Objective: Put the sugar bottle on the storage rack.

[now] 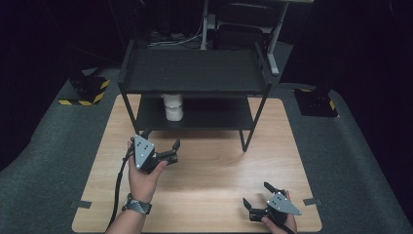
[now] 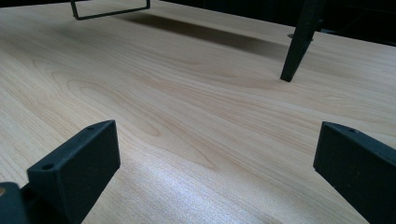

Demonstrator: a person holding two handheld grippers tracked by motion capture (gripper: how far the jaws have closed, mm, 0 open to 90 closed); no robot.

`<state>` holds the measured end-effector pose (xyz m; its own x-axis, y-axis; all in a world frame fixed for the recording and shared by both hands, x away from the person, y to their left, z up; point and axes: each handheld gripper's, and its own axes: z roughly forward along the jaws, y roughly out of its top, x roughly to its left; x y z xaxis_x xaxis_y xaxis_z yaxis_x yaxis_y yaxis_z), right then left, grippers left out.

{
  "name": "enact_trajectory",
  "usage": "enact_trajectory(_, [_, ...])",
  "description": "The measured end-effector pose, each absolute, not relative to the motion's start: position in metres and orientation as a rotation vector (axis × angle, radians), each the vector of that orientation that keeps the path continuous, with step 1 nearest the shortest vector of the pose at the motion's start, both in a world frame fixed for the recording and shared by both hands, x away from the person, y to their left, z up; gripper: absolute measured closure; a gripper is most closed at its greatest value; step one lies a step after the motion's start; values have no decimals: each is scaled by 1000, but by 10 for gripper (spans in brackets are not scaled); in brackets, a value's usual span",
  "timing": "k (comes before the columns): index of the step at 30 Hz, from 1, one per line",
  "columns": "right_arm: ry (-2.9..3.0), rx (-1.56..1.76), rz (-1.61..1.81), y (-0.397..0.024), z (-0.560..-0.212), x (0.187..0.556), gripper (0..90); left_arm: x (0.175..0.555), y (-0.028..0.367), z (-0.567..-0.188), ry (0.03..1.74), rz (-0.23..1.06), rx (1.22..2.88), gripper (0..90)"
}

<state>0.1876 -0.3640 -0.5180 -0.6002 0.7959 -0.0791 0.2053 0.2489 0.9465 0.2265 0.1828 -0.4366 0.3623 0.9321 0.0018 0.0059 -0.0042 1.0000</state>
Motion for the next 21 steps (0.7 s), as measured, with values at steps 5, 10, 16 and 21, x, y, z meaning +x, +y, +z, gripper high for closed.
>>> enact_trajectory(5, [1962, 909, 1358, -364, -518, 188, 0, 210, 192, -453, 934, 922, 1378, 5])
enact_trajectory(10, [1962, 908, 1356, -364, -518, 187, 0, 195, 201, -471, 937, 915, 1378, 5])
enact_trajectory(16, [1962, 909, 1355, -363, -518, 187, 1, 178, 209, -491, 957, 901, 1395, 5])
enact_trajectory(21, [1962, 909, 1355, -363, -518, 187, 0, 169, 214, -501, 964, 890, 1417, 5])
